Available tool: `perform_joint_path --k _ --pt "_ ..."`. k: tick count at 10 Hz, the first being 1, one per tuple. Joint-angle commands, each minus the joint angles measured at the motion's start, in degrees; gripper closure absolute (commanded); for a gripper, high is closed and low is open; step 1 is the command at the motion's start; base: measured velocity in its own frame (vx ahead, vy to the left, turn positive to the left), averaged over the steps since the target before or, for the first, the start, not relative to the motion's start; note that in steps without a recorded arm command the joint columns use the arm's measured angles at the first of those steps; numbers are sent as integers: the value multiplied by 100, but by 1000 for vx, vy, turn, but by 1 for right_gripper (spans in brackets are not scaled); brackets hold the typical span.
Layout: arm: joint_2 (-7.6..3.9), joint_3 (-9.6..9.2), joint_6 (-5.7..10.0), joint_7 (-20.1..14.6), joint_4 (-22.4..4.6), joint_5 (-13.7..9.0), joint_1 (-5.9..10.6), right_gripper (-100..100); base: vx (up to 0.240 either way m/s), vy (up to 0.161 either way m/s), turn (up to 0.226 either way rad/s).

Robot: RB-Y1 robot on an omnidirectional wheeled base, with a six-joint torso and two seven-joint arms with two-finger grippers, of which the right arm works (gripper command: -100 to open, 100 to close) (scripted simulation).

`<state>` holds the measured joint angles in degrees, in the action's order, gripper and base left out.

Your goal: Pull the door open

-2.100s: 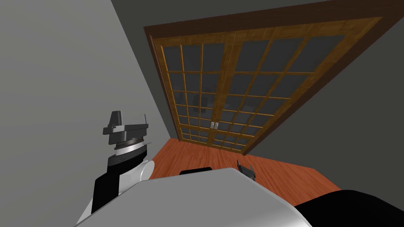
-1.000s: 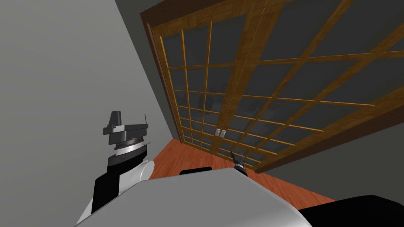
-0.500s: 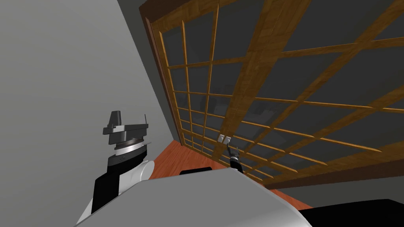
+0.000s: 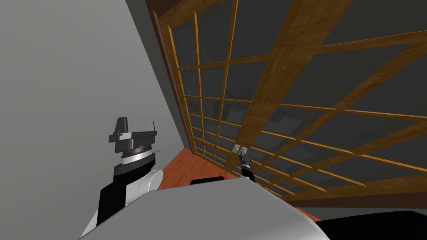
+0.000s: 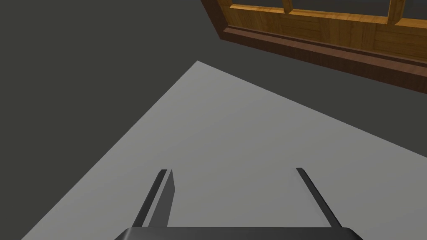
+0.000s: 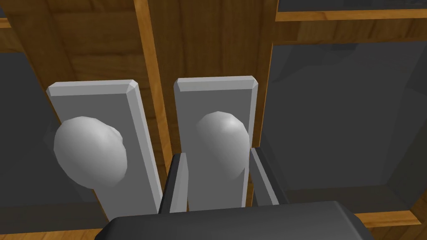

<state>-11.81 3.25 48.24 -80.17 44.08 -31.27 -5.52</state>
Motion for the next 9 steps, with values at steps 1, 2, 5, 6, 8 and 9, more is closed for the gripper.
perform_joint_path --k 1,2,5,6,8,9 --pt "-41 48 15 -3 -10 -21 -23 100 -1 9 -23" --pt "-41 48 15 -3 -10 -21 -23 100 0 0 0" --pt "-19 32 -3 -4 -56 -17 -138 100 -30 13 -4" --pt "-19 32 -3 -4 -56 -17 -138 100 -111 39 -20" --pt "-19 32 -3 -4 -56 -17 -138 100 -49 20 -12" --pt "-19 32 -3 -4 -56 -17 -138 100 -13 5 -5"
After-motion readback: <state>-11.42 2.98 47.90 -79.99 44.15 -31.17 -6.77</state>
